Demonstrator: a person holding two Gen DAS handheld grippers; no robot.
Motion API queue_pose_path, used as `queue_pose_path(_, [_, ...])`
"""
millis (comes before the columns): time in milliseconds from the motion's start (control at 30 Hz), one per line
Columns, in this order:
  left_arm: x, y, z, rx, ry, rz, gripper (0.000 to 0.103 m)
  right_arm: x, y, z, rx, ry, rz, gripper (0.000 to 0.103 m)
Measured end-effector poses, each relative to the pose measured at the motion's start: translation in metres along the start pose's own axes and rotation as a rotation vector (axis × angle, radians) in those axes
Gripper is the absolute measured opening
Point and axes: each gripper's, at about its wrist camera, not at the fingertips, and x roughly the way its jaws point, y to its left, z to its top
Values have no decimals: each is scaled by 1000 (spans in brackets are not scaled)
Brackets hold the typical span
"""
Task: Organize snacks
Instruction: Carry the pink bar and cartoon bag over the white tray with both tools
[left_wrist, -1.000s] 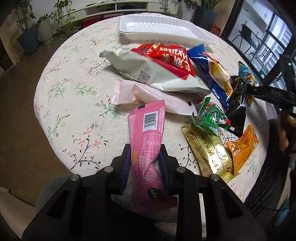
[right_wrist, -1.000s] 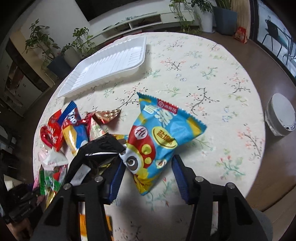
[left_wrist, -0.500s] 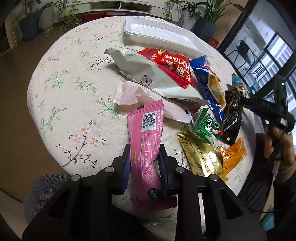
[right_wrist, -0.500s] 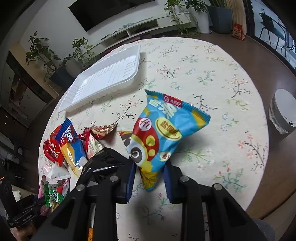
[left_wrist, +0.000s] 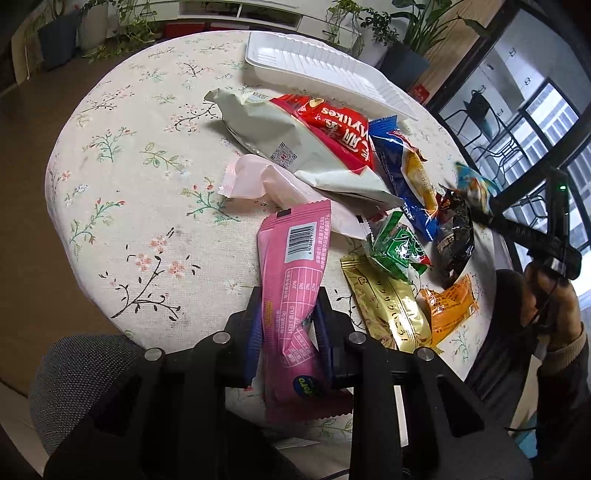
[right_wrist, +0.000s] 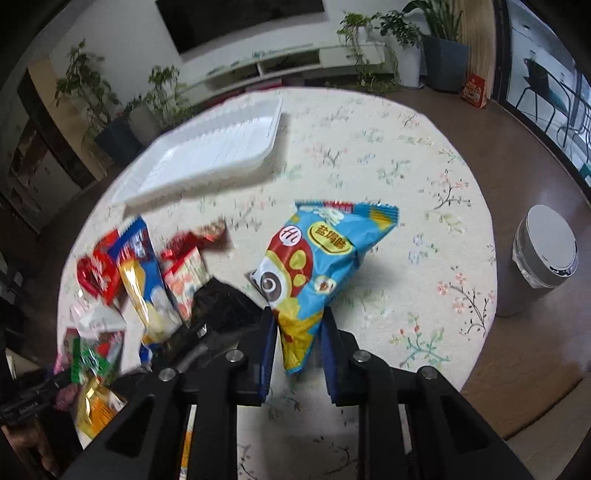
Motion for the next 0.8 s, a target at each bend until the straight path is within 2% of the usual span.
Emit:
queue_pose_path(33, [0,0,-1,0,-1,3,24,3,0,-2,-4,41,-5,25])
queue_pose_path(67, [0,-1,-2,4,-1,7,24,1,0,-3,0,32,-6,26])
queue_pose_path(100, [0,-2,-2,10,-1,13,24,-2,-1,-3,15,36,-5,42])
queue_pose_path(133, [0,-4,-2,15,-1,19,24,-4,-4,-2,48,35,4,63])
queue_pose_path(200, [1,-5,-2,21,-1,26,24,-13,-13,0,132,-20,36,82])
queue_pose_path(233, [1,-6,-2,23,-1,27,24,-18,-20,3,184,-54,55,85])
queue_pose_path(333, [1,-4,-1,18,0,20,24,-15,-30,15,263,-55,101,85])
queue_pose_path(400, [2,-5,-1,22,2,21,24,-7,-36,18,314,-28,72,85])
queue_pose_path(500, [2,-5,0,23,4,23,23,8,-44,23,389,0,99,79])
queue_pose_path(533, [2,-5,0,25,4,24,23,7,-40,27,358,-37,74,71])
queue_pose_path(633, [2,-5,1,26,4,23,24,12,-35,30,317,-40,71,49])
queue_pose_path(767, [2,-3,1,17,-1,12,23,9,-35,27,294,-60,83,38])
queue_pose_path(800, [1,-2,0,15,-2,9,23,8,-35,26,283,-67,74,32])
